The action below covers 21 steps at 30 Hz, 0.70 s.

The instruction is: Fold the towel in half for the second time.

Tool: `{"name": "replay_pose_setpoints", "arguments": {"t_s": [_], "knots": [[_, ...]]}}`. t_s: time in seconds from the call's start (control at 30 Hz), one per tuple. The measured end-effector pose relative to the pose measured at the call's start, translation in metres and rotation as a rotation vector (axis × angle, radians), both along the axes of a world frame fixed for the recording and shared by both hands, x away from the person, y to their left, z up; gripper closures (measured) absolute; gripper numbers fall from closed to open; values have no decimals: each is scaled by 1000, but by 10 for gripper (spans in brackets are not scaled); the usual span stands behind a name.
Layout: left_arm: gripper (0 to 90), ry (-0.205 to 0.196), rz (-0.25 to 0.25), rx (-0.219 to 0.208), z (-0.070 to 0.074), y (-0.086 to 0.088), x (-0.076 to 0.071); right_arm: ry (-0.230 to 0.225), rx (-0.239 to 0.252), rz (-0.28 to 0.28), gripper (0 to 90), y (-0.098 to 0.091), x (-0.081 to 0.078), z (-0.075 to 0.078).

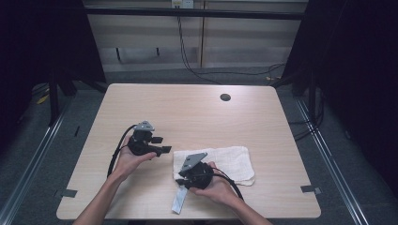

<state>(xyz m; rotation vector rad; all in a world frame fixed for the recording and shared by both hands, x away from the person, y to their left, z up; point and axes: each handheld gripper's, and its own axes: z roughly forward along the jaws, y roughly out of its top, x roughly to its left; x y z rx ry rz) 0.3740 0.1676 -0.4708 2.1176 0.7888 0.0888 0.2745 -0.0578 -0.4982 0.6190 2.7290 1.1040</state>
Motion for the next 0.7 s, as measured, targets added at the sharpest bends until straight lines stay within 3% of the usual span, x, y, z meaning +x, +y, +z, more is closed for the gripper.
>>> {"name": "replay_pose_setpoints", "arguments": {"t_s": [0.17, 0.43, 0.57, 0.7], "knots": [[381, 7, -5, 3, -4, -1, 0, -3, 3, -10, 783, -2, 3, 0], [385, 35, -55, 20, -13, -15, -1, 7, 14, -34, 823, -3, 4, -1], [471, 53, -106, 10, -19, -22, -3, 10, 18, -38, 825, -3, 4, -1], [504, 68, -121, 16, -24, -27, -3, 14, 27, -38, 824, -4, 4, -2]]}}
